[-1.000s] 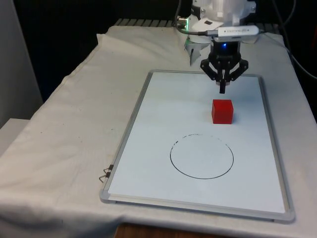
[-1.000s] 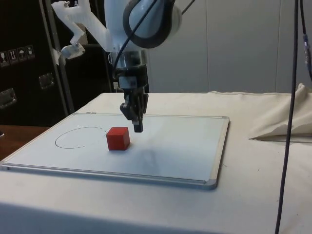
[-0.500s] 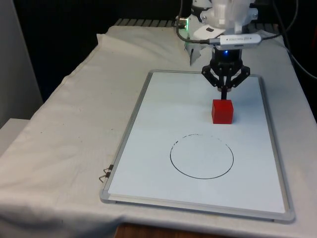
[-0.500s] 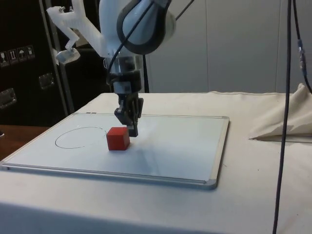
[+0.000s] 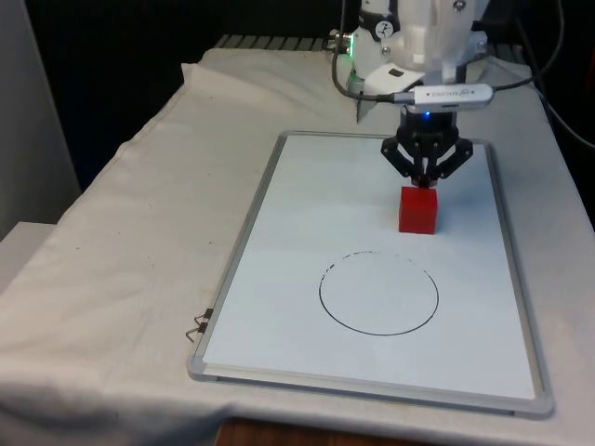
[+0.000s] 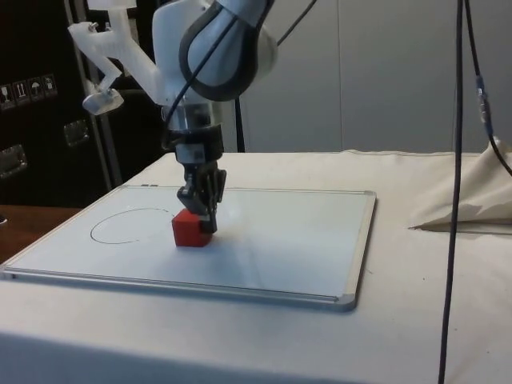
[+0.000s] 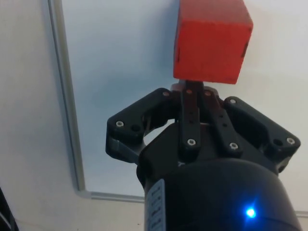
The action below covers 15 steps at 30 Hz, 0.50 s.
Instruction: Push the cube into the marked area.
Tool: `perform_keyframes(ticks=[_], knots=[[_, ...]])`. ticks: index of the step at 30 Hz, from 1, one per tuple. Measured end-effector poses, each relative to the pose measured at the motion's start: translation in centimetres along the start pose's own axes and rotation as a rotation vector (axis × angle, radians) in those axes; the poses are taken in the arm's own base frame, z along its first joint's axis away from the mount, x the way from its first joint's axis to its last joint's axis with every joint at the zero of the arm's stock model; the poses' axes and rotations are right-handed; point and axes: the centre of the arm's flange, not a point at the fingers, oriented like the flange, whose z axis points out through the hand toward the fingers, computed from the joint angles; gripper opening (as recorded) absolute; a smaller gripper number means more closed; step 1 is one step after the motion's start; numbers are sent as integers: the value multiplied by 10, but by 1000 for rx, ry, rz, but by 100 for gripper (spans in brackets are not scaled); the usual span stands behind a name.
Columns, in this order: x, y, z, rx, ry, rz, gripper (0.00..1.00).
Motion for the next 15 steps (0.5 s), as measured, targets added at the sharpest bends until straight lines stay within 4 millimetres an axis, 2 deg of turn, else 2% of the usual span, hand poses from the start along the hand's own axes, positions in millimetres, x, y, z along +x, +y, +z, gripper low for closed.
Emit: perform_keyframes(ticks=[15], knots=[[22, -1, 4, 46, 19, 42, 0]])
